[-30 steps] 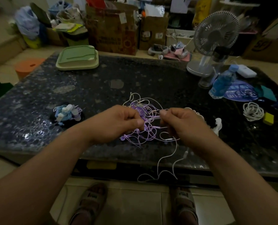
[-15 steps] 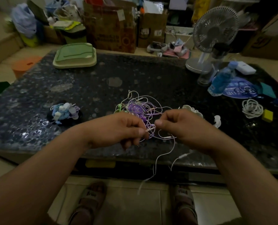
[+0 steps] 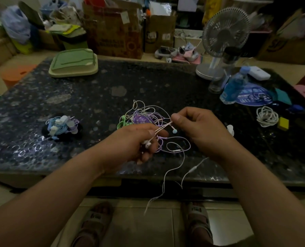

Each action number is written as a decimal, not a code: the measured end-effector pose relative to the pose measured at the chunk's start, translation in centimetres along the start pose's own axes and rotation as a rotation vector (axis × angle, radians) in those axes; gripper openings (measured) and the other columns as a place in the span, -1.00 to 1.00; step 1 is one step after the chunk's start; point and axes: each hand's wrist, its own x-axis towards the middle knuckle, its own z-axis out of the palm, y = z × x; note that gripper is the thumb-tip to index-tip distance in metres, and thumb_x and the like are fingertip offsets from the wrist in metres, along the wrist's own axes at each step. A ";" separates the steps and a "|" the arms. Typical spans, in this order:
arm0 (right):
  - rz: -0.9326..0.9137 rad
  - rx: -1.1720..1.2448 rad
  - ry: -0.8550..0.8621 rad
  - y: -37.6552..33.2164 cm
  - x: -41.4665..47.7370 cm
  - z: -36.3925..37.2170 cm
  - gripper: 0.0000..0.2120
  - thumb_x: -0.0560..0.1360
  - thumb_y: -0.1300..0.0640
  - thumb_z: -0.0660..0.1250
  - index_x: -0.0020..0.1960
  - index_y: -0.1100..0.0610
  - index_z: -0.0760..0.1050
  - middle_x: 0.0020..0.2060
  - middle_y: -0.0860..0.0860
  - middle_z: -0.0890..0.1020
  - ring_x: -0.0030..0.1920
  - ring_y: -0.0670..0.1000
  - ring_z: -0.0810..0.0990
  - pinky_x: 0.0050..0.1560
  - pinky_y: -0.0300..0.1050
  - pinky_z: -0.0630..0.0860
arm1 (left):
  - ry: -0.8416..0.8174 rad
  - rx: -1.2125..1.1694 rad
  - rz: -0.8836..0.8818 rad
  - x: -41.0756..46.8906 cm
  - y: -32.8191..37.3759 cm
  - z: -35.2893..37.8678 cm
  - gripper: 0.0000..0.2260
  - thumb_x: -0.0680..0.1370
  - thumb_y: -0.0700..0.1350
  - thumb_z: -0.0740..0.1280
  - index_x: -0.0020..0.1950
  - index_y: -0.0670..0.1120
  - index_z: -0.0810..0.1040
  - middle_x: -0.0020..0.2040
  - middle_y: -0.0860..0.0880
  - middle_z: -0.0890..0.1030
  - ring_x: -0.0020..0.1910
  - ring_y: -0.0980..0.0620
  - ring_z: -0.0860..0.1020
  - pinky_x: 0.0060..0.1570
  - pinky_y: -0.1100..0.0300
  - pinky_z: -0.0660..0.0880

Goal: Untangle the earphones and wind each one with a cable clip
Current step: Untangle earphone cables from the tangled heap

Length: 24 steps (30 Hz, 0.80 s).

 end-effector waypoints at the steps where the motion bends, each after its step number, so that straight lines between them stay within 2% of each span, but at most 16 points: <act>1: -0.006 0.014 0.005 0.0 0.0 0.1 -0.79 0.63 -0.05 0.36 -0.05 0.06 0.66 -0.24 0.14 0.66 -0.34 -0.11 0.50 -0.32 -0.20 0.45 | 0.019 -0.008 -0.010 0.0 0.0 0.1 -0.71 0.73 -0.19 0.09 0.23 -0.13 0.60 -0.25 -0.08 0.51 -0.37 0.02 0.42 -0.43 0.19 0.32; 4: -0.016 0.008 0.029 0.1 0.1 0.1 -0.79 0.63 -0.06 0.37 -0.06 0.04 0.66 -0.32 0.02 0.62 -0.35 -0.15 0.50 -0.30 -0.21 0.46 | -0.002 0.014 -0.013 -0.1 0.1 0.1 -0.75 0.72 -0.22 0.12 0.22 -0.16 0.59 -0.24 -0.07 0.55 -0.34 0.03 0.44 -0.40 0.21 0.36; 7: -0.008 0.015 0.019 0.3 0.4 0.2 -0.78 0.63 -0.06 0.38 -0.06 0.06 0.66 -0.28 0.10 0.64 -0.31 -0.11 0.52 -0.22 -0.10 0.49 | -0.133 -0.011 0.042 -0.6 0.2 0.3 -0.77 0.72 -0.26 0.17 0.27 -0.16 0.59 -0.10 -0.11 0.64 -0.27 0.02 0.52 -0.32 0.21 0.46; 9: -0.013 0.034 -0.018 0.5 0.5 0.5 -0.78 0.63 -0.03 0.38 -0.07 0.09 0.64 -0.35 -0.02 0.60 -0.34 -0.16 0.51 -0.26 -0.19 0.45 | -0.193 -0.046 0.064 -0.8 0.2 0.4 -0.74 0.70 -0.23 0.21 0.33 -0.10 0.59 0.04 -0.12 0.69 -0.25 0.02 0.57 -0.27 0.20 0.51; 11: 0.000 0.097 -0.071 0.5 0.4 1.0 -0.78 0.65 0.01 0.36 -0.07 0.12 0.63 -0.39 -0.11 0.59 -0.39 -0.22 0.49 -0.33 -0.31 0.42 | -0.193 -0.100 0.086 -0.7 0.2 0.5 -0.70 0.67 -0.19 0.25 0.37 -0.05 0.60 0.12 -0.13 0.70 -0.31 0.03 0.56 -0.29 0.20 0.51; 14: 0.029 0.201 -0.111 0.6 0.2 2.1 -0.77 0.68 0.07 0.31 -0.01 0.19 0.64 -0.40 -0.06 0.57 -0.43 -0.18 0.43 -0.38 -0.29 0.36 | -0.098 -0.170 0.147 -0.5 0.2 0.3 -0.67 0.66 -0.22 0.23 0.39 -0.03 0.59 0.15 -0.14 0.71 -0.43 0.07 0.51 -0.39 0.26 0.49; 16: 0.043 0.220 -0.128 0.8 0.1 2.6 -0.75 0.69 0.03 0.30 -0.02 0.18 0.62 -0.37 0.07 0.50 -0.42 -0.08 0.36 -0.39 -0.21 0.29 | -0.013 -0.179 0.171 -0.2 0.3 0.2 -0.66 0.68 -0.23 0.21 0.41 0.00 0.57 0.17 -0.18 0.71 -0.49 0.09 0.47 -0.45 0.29 0.44; 18: 0.040 0.130 -0.150 0.9 -0.1 3.1 -0.79 0.68 -0.03 0.31 0.02 0.06 0.65 -0.30 0.17 0.51 -0.34 0.04 0.36 -0.33 -0.08 0.32 | 0.069 -0.173 0.187 0.1 0.3 -0.3 -0.64 0.70 -0.23 0.20 0.44 0.03 0.54 0.18 -0.25 0.69 -0.52 0.10 0.44 -0.49 0.30 0.40; 19: 0.018 0.058 -0.168 0.9 -0.2 3.3 -0.81 0.69 -0.02 0.30 0.08 0.00 0.67 -0.29 0.17 0.53 -0.31 0.03 0.38 -0.28 -0.05 0.35 | 0.105 -0.155 0.195 0.2 0.3 -0.6 -0.63 0.71 -0.23 0.20 0.47 0.03 0.52 0.18 -0.21 0.70 -0.53 0.10 0.44 -0.50 0.31 0.39; 21: -0.034 -0.062 -0.196 1.1 -0.6 3.7 -0.81 0.69 0.02 0.29 0.15 0.00 0.67 -0.34 0.02 0.54 -0.34 -0.07 0.41 -0.26 -0.11 0.38 | 0.168 -0.083 0.208 0.4 0.2 -1.0 -0.63 0.72 -0.23 0.20 0.51 0.02 0.48 0.18 -0.08 0.72 -0.54 0.10 0.45 -0.51 0.32 0.40; 22: -0.050 -0.102 -0.201 1.1 -0.7 3.8 -0.81 0.69 0.02 0.29 0.12 0.01 0.67 -0.37 -0.08 0.52 -0.39 -0.14 0.40 -0.30 -0.19 0.38 | 0.192 -0.036 0.212 0.4 0.2 -1.1 -0.62 0.72 -0.22 0.21 0.52 0.02 0.47 0.17 -0.04 0.73 -0.54 0.09 0.46 -0.51 0.32 0.39; 24: -0.057 -0.167 -0.210 1.1 -0.9 4.2 -0.80 0.70 0.01 0.27 0.07 0.01 0.67 -0.42 -0.14 0.51 -0.45 -0.20 0.39 -0.40 -0.32 0.32 | 0.231 0.057 0.215 0.4 0.0 -1.0 -0.61 0.72 -0.22 0.21 0.53 0.04 0.46 0.16 0.02 0.74 -0.54 0.07 0.47 -0.50 0.31 0.39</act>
